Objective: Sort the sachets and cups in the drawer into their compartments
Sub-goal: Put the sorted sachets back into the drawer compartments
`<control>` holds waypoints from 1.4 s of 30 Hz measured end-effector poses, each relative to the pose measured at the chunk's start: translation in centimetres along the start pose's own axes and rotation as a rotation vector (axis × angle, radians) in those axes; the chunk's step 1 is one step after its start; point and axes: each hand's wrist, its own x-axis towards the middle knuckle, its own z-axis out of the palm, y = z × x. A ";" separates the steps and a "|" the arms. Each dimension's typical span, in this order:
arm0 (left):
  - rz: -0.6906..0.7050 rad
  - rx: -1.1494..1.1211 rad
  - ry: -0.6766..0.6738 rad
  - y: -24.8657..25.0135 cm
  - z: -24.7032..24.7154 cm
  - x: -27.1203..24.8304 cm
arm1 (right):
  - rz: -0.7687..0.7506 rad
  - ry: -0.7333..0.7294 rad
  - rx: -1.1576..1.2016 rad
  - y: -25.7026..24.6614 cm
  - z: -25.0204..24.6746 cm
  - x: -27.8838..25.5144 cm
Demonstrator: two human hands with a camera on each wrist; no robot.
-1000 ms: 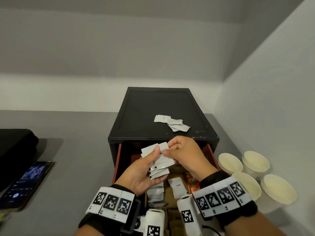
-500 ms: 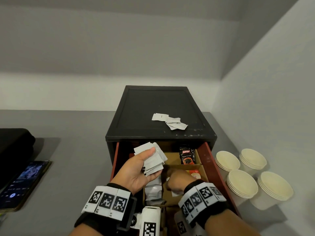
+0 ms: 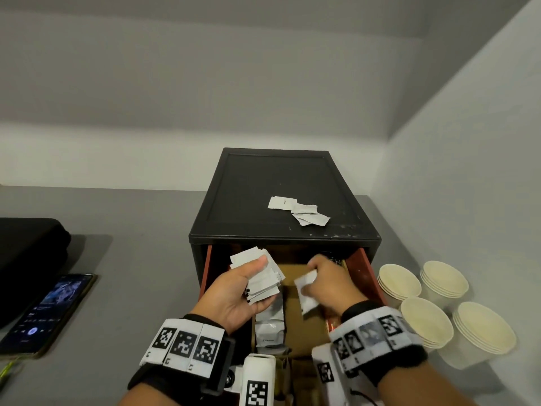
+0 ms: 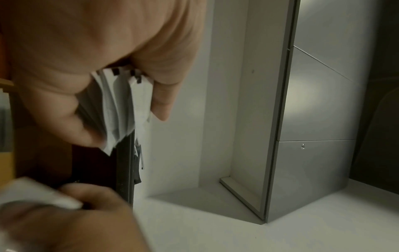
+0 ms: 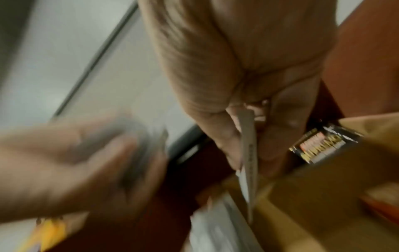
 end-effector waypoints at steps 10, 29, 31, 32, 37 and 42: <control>-0.060 0.144 -0.098 -1.1 1.3 0.5 | -0.160 -0.113 0.504 -3.4 0.0 -1.9; -0.148 0.385 0.006 -1.3 2.2 0.6 | 0.214 -0.539 0.910 -2.3 0.2 -2.1; -0.165 0.337 -0.002 -0.9 2.5 0.6 | 0.217 -0.536 0.933 -2.4 0.3 -2.1; -0.181 0.309 -0.010 -0.8 2.6 0.6 | 0.216 -0.533 0.938 -2.4 0.3 -2.0; -0.223 0.278 -0.043 -0.7 2.5 1.2 | 0.215 -0.516 0.826 -2.4 0.2 -1.6; -0.309 0.238 -0.091 -0.1 2.4 1.8 | 0.213 -0.463 0.783 -2.7 0.5 -1.0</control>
